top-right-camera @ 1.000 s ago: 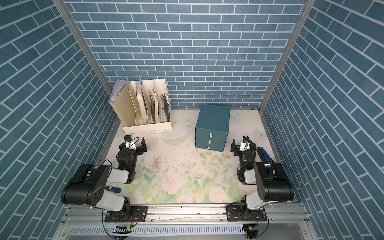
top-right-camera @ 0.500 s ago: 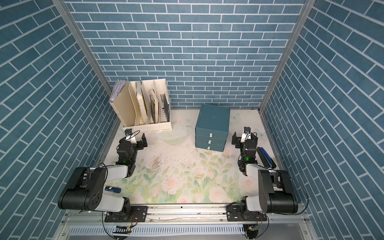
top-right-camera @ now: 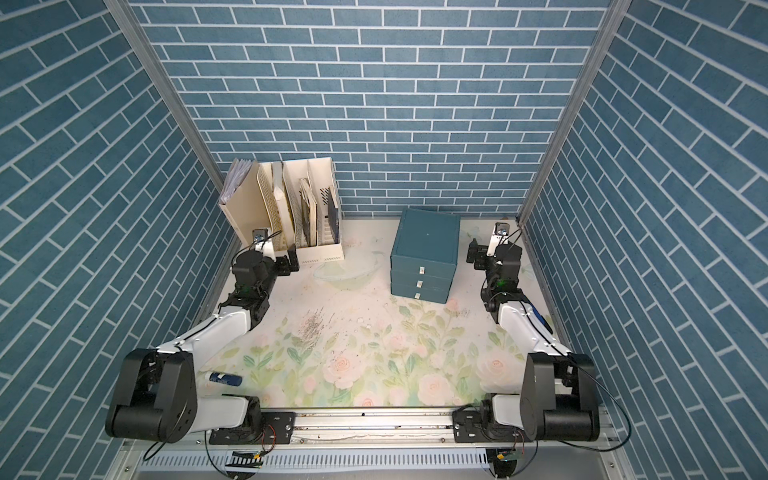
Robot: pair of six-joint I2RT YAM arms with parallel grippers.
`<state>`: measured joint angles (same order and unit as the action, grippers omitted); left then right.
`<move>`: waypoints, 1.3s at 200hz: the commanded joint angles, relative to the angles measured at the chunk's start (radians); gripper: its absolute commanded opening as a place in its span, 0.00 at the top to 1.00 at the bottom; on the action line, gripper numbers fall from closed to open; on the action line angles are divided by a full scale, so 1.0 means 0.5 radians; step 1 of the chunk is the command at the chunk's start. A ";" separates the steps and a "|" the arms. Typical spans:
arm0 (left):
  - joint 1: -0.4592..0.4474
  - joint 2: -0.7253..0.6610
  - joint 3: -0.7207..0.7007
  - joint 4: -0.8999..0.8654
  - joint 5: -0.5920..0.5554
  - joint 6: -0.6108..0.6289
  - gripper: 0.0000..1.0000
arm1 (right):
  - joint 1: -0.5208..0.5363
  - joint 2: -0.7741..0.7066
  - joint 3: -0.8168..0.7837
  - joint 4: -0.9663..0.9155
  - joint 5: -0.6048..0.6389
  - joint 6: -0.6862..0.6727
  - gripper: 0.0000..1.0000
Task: Take the seed bags out of the drawer
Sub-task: Move the storage box to the center of the board.
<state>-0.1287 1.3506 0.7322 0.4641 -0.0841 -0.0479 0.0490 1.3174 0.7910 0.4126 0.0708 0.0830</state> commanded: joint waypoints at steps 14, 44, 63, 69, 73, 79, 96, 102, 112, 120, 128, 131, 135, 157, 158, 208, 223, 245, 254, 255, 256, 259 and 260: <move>-0.138 0.070 0.252 -0.373 0.145 -0.131 0.00 | -0.009 0.065 0.329 -0.391 -0.329 0.179 0.00; -0.219 0.119 0.410 -0.461 0.177 -0.215 0.00 | -0.009 0.229 0.610 -0.540 -0.648 0.218 0.00; -0.238 0.160 0.505 -0.514 0.214 -0.279 0.00 | -0.009 0.339 0.763 -0.636 -0.779 0.250 0.00; -0.242 0.174 0.537 -0.529 0.234 -0.295 0.00 | -0.010 0.379 0.817 -0.675 -0.824 0.260 0.00; -0.248 0.187 0.554 -0.539 0.251 -0.306 0.00 | -0.011 0.401 0.852 -0.707 -0.857 0.262 0.00; -0.257 0.202 0.579 -0.552 0.265 -0.322 0.00 | -0.007 0.443 0.897 -0.756 -0.898 0.266 0.00; -0.289 0.246 0.648 -0.603 0.314 -0.362 0.00 | -0.004 0.527 1.000 -0.887 -0.998 0.286 0.00; -0.300 0.266 0.675 -0.622 0.327 -0.375 0.00 | -0.008 0.544 1.019 -0.914 -1.030 0.292 0.00; -0.325 0.286 0.705 -0.656 0.341 -0.396 0.00 | -0.006 0.554 1.034 -0.964 -1.081 0.308 0.00; -0.345 0.293 0.722 -0.673 0.345 -0.408 0.00 | -0.006 0.553 1.033 -0.998 -1.111 0.321 0.00; -0.365 0.302 0.732 -0.691 0.343 -0.418 0.00 | -0.003 0.552 1.028 -1.030 -1.141 0.335 0.00; -0.374 0.303 0.737 -0.696 0.343 -0.419 0.00 | -0.002 0.547 1.024 -1.039 -1.152 0.337 0.00; -0.384 0.305 0.741 -0.705 0.343 -0.422 0.00 | -0.001 0.547 1.020 -1.054 -1.167 0.340 0.00; -0.416 0.325 0.763 -0.754 0.339 -0.440 0.00 | 0.026 0.541 0.989 -1.105 -1.195 0.322 0.00; -0.417 0.327 0.764 -0.755 0.340 -0.441 0.00 | 0.027 0.541 0.988 -1.105 -1.196 0.321 0.00; -0.441 0.374 0.790 -0.785 0.367 -0.516 0.00 | 0.091 0.626 0.995 -1.113 -1.267 0.288 0.00; -0.446 0.386 0.808 -0.806 0.387 -0.526 0.00 | 0.128 0.669 1.038 -1.142 -1.288 0.265 0.00; -0.467 0.394 0.832 -0.842 0.416 -0.546 0.00 | 0.193 0.730 1.098 -1.192 -1.304 0.233 0.00; -0.478 0.387 0.833 -0.853 0.424 -0.556 0.00 | 0.224 0.753 1.120 -1.208 -1.307 0.228 0.00; -0.478 0.386 0.832 -0.854 0.425 -0.557 0.00 | 0.227 0.754 1.122 -1.211 -1.307 0.228 0.00; -0.480 0.384 0.833 -0.856 0.425 -0.559 0.00 | 0.230 0.755 1.125 -1.211 -1.306 0.227 0.00; -0.482 0.382 0.833 -0.859 0.426 -0.562 0.00 | 0.242 0.764 1.134 -1.216 -1.307 0.224 0.00; -0.484 0.382 0.833 -0.860 0.427 -0.563 0.00 | 0.244 0.767 1.135 -1.218 -1.307 0.224 0.00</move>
<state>-0.3527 1.5364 1.1175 0.0639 0.1047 -0.3073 0.1135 1.6653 1.3197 -0.1398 -0.5282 0.2199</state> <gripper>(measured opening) 0.998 0.999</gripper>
